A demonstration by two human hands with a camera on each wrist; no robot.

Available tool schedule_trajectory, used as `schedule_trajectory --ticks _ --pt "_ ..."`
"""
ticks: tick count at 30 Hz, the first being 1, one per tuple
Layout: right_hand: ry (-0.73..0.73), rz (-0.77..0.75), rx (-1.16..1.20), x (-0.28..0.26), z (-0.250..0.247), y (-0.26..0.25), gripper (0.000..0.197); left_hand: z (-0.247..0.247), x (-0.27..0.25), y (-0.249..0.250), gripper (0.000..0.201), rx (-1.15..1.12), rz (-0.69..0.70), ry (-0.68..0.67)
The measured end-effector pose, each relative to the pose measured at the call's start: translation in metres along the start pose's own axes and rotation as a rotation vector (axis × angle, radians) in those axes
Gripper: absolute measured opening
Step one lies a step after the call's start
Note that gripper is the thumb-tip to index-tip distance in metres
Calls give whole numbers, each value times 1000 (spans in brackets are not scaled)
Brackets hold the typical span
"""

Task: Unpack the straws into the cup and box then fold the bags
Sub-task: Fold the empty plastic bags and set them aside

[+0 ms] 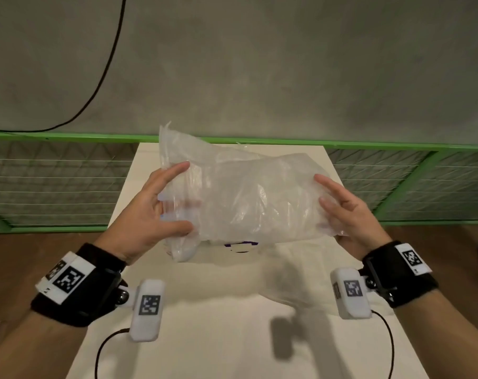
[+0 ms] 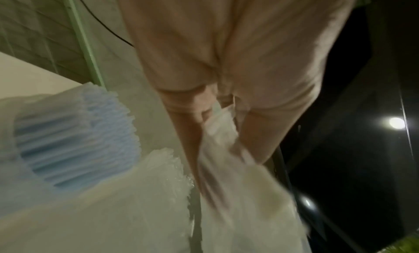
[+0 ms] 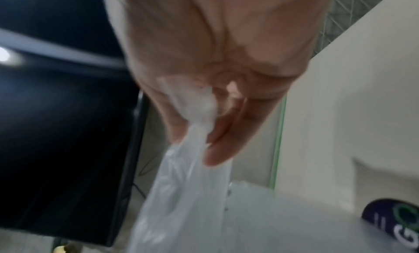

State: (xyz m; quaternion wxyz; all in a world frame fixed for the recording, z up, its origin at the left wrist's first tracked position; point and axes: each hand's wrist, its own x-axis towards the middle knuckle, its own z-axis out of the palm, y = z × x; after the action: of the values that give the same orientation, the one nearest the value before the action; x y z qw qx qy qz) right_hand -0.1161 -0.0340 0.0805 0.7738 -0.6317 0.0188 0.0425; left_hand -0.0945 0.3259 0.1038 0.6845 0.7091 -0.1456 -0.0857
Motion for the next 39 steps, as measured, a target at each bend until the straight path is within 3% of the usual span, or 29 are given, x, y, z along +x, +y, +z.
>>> schedule_trajectory --ticks 3,7,11,13,16,20,23,26,31,35,37,39 --pt "64 -32 -162 7 -12 7 59 -11 1 4 98 -41 -45 -32" --pt "31 -62 -114 6 -30 5 69 -23 -3 5 104 -44 -101 -122" --pt "2 6 -127 9 -17 3 49 -15 -2 3 104 10 -148 -299" --pt "5 -78 -391 13 -9 6 48 -11 3 1 103 184 -129 -300" --pt "-138 -204 -954 20 0 11 65 -8 10 0 104 507 -142 -190" --pt "-54 -129 -1396 24 13 16 81 8 12 -1 115 764 -149 -164" --pt "50 -30 -1541 23 35 15 91 28 14 1 115 814 -165 -146" --pt "79 -57 -1590 15 57 8 95 46 15 0 117 764 -119 -157" --pt "-37 -119 -1505 -8 95 -11 90 76 14 0 110 659 -52 -178" --pt "-266 -264 -1149 -21 115 -23 87 94 17 -1 94 364 -27 -113" --pt "-436 -241 -931 -28 119 -26 94 95 18 -2 94 220 -37 -61" --pt "-514 -188 -747 -32 118 -30 102 89 17 -5 82 100 -34 6"
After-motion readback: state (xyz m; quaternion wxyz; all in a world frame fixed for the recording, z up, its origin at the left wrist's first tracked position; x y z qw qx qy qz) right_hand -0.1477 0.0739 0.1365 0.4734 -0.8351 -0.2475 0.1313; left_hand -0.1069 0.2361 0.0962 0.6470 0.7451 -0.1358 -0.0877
